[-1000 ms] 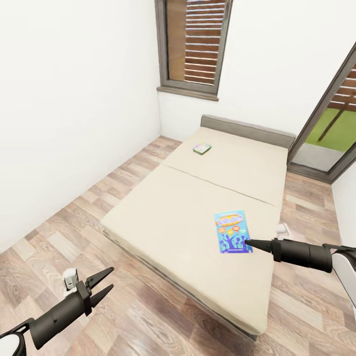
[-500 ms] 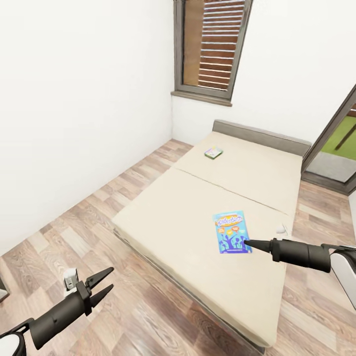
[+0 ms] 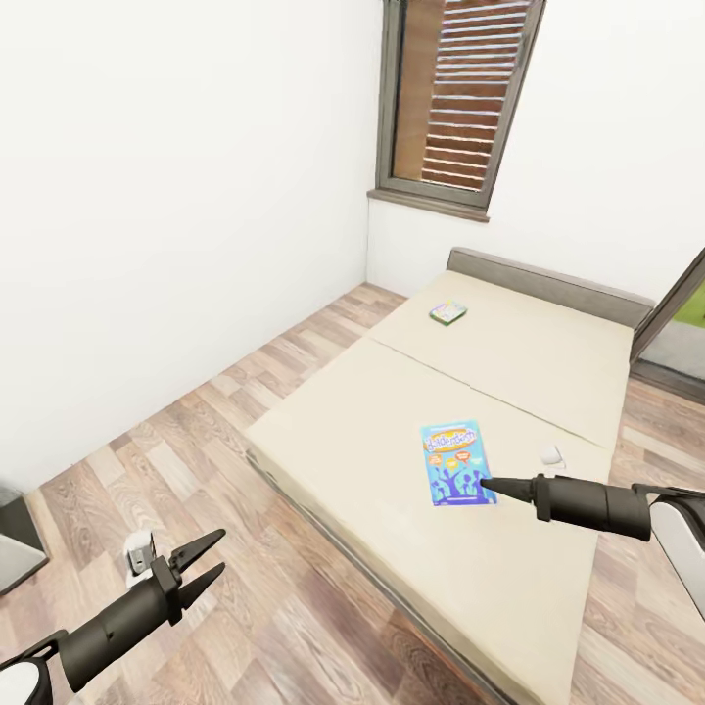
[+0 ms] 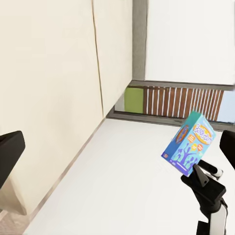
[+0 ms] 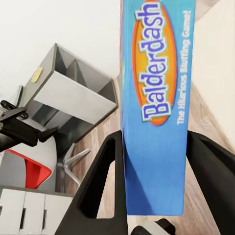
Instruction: Put all the toys in the child's room - the three board games (two on the bed and one on the table), the two jigsaw puzzles on the table, and the tennis ball on the table - inside the toy box on the table in the child's room.
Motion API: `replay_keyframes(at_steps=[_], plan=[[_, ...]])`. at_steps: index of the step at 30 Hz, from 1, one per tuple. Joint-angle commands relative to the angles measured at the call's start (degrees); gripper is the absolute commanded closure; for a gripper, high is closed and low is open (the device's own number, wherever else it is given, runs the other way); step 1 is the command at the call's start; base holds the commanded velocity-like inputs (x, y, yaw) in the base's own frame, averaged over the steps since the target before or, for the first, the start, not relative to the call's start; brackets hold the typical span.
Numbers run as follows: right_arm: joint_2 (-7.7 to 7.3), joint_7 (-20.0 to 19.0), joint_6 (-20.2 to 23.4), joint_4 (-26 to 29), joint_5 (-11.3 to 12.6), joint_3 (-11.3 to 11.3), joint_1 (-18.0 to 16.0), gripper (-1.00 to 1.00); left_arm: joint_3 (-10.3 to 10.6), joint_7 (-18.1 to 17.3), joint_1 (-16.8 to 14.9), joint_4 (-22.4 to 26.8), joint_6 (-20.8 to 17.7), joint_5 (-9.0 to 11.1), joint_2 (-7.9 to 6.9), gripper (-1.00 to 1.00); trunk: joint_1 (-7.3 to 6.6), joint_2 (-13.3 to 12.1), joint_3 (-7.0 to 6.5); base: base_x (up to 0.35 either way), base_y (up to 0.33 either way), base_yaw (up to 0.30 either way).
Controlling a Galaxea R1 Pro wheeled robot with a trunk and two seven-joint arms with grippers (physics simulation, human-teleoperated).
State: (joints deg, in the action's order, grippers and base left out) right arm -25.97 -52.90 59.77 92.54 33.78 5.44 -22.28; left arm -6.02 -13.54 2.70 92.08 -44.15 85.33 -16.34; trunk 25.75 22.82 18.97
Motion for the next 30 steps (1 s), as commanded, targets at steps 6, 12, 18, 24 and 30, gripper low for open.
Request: replay_keyframes(at_steps=[6, 12, 18, 24, 30], plan=[[0.04, -0.3, 0.2, 0.0, -0.1, 0.0, 0.0, 1.0, -0.1, -0.3, 0.0, 0.0, -0.2, 0.0, -0.01, -1.0, 0.03, 0.1, -0.41, 0.0, 0.0, 0.187], [0.16, -0.3, 0.2, 0.0, -0.1, -0.1, 0.0, 1.0, 0.0, -0.4, 0.0, 0.0, -0.2, 0.0, -0.01, -1.0, 0.03, 0.1, -0.9, 0.0, 0.0, 0.189], [0.19, -0.3, 0.2, 0.0, -0.1, -0.1, 0.0, 1.0, 0.0, -0.5, 0.0, 0.0, -0.2, 0.0, -0.01, -1.0, 0.03, 0.1, -1.39, 0.0, 0.0, 0.19], [0.25, -0.2, 0.2, 0.0, -0.1, -0.1, 0.0, 1.0, 0.0, -0.5, 0.0, 0.0, -0.3, 0.0, -0.01, -1.0, 0.03, 0.1, -1.87, 0.0, 0.0, 0.191], [0.32, -0.2, 0.2, 0.0, -0.1, -0.1, 0.0, 1.0, 0.0, -0.5, 0.0, 0.0, -0.3, 0.0, -0.01, -1.0, 0.03, 0.1, -2.36, 0.0, 0.0, 0.192]])
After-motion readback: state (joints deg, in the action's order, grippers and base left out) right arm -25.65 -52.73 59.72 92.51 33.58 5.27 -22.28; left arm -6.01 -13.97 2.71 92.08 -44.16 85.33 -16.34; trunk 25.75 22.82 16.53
